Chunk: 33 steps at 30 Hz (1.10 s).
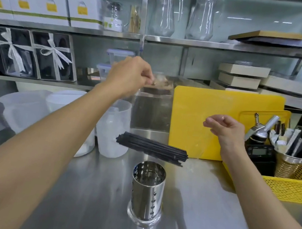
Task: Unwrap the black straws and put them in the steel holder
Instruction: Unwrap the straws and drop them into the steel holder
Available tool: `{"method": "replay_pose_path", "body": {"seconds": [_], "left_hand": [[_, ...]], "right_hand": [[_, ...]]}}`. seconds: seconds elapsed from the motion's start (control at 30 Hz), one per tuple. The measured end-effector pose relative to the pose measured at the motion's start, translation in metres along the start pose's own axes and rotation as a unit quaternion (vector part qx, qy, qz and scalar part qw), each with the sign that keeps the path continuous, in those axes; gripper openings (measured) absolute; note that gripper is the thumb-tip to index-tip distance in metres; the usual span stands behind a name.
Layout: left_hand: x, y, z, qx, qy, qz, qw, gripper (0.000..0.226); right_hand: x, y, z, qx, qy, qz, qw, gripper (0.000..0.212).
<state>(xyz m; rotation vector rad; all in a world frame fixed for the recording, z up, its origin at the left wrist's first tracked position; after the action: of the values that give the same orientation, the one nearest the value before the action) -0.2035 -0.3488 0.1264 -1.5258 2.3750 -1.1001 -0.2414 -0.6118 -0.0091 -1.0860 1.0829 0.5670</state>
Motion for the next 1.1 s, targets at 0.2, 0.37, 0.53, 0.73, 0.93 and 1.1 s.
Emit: {"method": "replay_pose_path", "body": {"seconds": [0.2, 0.37, 0.53, 0.73, 0.93, 1.1], "left_hand": [[0.005, 0.004, 0.005, -0.039, 0.025, 0.003, 0.999, 0.004], [0.042, 0.007, -0.022, 0.014, 0.052, 0.070, 0.996, 0.004], [0.070, 0.013, -0.026, -0.016, -0.007, 0.142, 0.990, 0.019], [0.029, 0.018, -0.011, -0.063, -0.004, 0.096, 0.993, 0.014], [-0.026, 0.032, -0.001, -0.064, 0.199, 0.013, 0.978, 0.048], [-0.087, 0.077, 0.061, -0.203, 0.323, -0.157, 0.911, 0.100]], "right_hand": [[0.008, 0.001, -0.001, -0.020, -0.064, 0.027, 0.997, 0.006], [0.030, 0.004, 0.004, -0.023, -0.194, 0.095, 0.976, 0.005], [0.051, 0.011, 0.010, 0.005, -0.340, 0.132, 0.931, 0.015], [0.068, 0.012, 0.005, 0.023, -0.442, 0.152, 0.884, 0.016], [0.080, 0.016, -0.002, 0.032, -0.459, 0.152, 0.875, 0.017], [0.087, 0.020, -0.009, 0.022, -0.462, 0.142, 0.875, 0.020]]}}
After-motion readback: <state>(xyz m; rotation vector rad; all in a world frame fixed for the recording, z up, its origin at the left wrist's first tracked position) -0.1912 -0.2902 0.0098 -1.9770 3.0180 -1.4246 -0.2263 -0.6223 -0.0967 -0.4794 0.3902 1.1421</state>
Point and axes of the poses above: each hand's wrist, its own y-axis away from the middle knuckle, its own z-axis out of the palm, x = y × z, the point moved 9 cm from there along -y, towards the middle knuckle, and after that the axes turned 1 degree about -y, right-handed, at the moved point
